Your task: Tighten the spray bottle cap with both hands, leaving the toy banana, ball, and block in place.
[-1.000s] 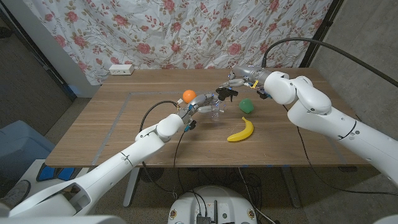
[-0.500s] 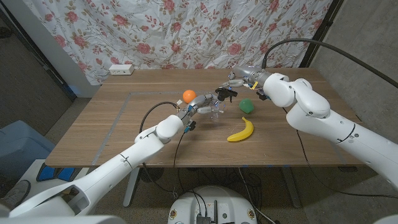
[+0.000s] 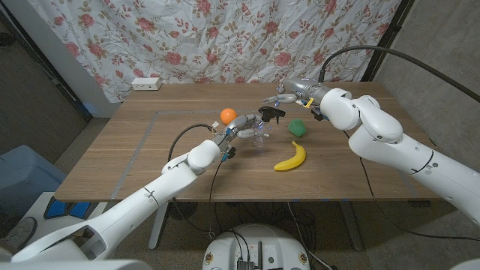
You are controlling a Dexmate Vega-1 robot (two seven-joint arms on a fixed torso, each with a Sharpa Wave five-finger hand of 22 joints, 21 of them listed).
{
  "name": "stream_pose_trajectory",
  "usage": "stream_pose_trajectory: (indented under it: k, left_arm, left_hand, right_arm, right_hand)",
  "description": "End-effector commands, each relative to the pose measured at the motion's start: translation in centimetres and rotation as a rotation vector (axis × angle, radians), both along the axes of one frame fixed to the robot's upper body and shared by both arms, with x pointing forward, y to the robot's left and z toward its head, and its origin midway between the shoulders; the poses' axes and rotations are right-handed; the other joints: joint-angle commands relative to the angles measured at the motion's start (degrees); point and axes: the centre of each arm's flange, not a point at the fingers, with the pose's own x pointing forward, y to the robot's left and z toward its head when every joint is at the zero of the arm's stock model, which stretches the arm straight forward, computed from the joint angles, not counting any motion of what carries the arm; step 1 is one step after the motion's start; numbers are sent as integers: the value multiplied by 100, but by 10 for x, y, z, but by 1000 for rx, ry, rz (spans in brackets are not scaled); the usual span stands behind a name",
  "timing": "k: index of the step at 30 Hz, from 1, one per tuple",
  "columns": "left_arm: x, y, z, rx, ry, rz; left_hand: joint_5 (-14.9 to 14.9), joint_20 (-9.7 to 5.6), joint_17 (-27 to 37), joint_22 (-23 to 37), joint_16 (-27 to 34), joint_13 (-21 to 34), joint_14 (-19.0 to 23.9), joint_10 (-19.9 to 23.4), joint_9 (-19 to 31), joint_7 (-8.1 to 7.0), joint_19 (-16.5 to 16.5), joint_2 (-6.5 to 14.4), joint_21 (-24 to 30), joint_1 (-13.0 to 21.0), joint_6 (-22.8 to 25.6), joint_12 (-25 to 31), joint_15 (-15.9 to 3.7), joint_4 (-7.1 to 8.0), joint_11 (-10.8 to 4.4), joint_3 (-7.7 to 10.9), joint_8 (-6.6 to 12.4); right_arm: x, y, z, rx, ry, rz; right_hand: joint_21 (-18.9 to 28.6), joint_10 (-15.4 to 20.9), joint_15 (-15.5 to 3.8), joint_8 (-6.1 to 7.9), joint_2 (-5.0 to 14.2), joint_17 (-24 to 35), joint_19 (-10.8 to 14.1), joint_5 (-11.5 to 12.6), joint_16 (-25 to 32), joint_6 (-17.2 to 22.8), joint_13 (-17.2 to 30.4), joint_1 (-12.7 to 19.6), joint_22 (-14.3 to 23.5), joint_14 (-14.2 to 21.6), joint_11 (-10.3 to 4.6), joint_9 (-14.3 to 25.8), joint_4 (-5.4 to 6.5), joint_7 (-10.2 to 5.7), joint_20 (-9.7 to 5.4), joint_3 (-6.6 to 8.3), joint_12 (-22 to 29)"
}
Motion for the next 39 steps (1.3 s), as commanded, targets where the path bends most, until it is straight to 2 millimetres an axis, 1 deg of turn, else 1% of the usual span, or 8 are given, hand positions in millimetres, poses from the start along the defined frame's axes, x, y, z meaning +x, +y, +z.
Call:
stream_pose_trajectory:
  k: [1,6,7,11,16,19,24,39]
  left_arm:
    - [0,3,-1,-11,-2,6]
    - [1,5,-2,-15,-1,9]
    - [1,5,-2,-17,-1,9]
    - [2,6,-2,-21,-2,12]
    - [3,7,0,-22,-1,14]
    - [5,8,1,-22,-1,14]
    - [7,8,3,-20,0,10]
    - [13,6,4,-25,5,7]
  left_hand:
    - [31,-367,8,21,-1,30,47,73,10,210,36,848,-11,-157,307,41,-661,95,8,140,192]
    - [30,-365,9,21,-4,34,53,78,5,212,41,850,-10,-166,315,37,-661,90,-1,145,201]
    - [30,-368,8,22,-5,35,57,82,4,211,41,848,-10,-169,315,37,-660,88,-1,146,203]
    - [28,-367,11,21,-7,40,61,90,0,223,45,852,-9,-178,318,35,-665,85,6,150,210]
    - [25,-363,14,21,-8,44,72,106,-5,217,50,852,-8,-202,322,35,-658,91,5,149,218]
    - [26,-362,12,21,-14,46,74,101,-7,209,50,857,-8,-211,324,30,-660,92,4,156,222]
    - [26,-361,11,22,-21,51,82,123,-11,213,53,865,-8,-226,339,32,-661,93,15,167,234]
    - [25,-354,11,22,-37,63,97,139,-23,220,62,884,-7,-257,333,20,-659,85,9,194,250]
  right_arm:
    - [-5,0,0,-12,10,38]
    - [-6,1,0,-17,22,65]
    - [-5,0,0,-20,31,69]
    - [-4,0,0,-29,37,81]
    - [-4,0,0,-51,43,79]
    - [-2,0,0,-60,46,81]
    - [2,-1,-1,-80,58,71]
    - [14,1,-7,-104,71,39]
  right_hand:
    - [-11,-188,87,-152,-69,16,-84,50,-67,-329,18,-161,33,-83,72,47,8,89,60,-79,-75]
    - [-2,-287,132,-285,-67,9,-111,60,-114,-649,23,-180,32,-140,117,93,-30,217,57,-80,-96]
    - [4,-290,130,-324,-64,5,-105,60,-122,-744,24,-170,31,-141,152,104,-49,280,69,-73,-91]
    - [-5,-446,221,-413,-66,-10,-153,51,-185,-968,28,-62,29,-229,240,138,-157,351,133,-24,-124]
    - [-10,-774,307,-590,-123,-32,-231,61,-305,-1414,35,140,27,-424,297,180,-324,414,177,55,-175]
    - [-14,-849,323,-644,-141,-38,-266,78,-332,-1564,37,236,27,-463,300,196,-375,448,186,93,-171]
    - [-18,-1014,378,-684,-167,-51,-325,127,-400,-1724,44,494,27,-586,337,228,-459,452,186,196,-175]
    - [-13,-1118,374,-661,-247,-69,-379,141,-434,-1775,56,858,25,-629,276,272,-504,342,181,324,-140]
